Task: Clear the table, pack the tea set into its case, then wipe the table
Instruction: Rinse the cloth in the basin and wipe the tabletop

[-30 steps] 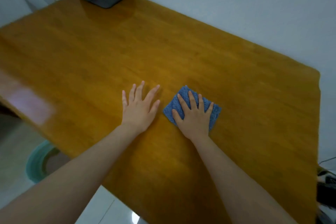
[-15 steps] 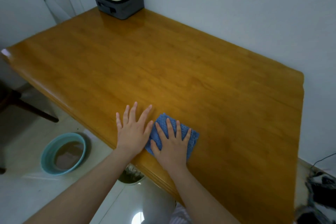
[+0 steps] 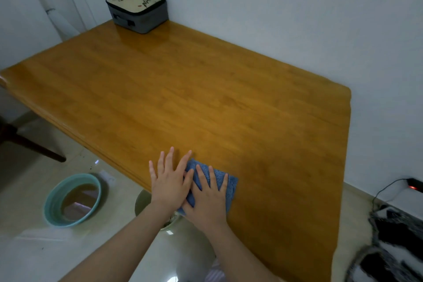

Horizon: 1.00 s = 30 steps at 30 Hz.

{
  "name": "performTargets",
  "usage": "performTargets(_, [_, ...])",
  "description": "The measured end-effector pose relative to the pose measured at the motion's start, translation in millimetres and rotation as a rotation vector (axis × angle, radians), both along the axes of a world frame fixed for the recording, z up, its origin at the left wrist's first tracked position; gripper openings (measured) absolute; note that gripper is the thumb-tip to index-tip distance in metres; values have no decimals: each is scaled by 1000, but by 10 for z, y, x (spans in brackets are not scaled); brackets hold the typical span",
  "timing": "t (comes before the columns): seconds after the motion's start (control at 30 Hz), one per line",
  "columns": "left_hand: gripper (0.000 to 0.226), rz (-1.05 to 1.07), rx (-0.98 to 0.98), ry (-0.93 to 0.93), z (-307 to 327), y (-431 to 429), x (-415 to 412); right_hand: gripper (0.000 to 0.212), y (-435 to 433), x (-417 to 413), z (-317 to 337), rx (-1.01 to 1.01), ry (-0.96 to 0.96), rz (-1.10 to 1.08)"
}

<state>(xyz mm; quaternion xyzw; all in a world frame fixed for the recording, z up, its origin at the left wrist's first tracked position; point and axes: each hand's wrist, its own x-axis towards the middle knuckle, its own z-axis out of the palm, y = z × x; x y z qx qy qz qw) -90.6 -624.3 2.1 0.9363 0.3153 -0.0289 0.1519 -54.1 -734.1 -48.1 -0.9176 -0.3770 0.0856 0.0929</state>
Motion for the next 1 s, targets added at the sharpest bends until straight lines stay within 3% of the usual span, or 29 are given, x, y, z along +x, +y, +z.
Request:
performTargets(0.27, [53, -42, -9, -27, 104, 13, 256, 61, -290, 159, -32, 27, 21, -75])
performTargets(0.57, [53, -80, -30, -19, -2, -29, 783, 61, -411, 954, -58, 2, -13, -181])
performTargets(1.0, [53, -128, -3, -36, -167, -205, 2394, 63, -357, 3023, -58, -9, -49, -283])
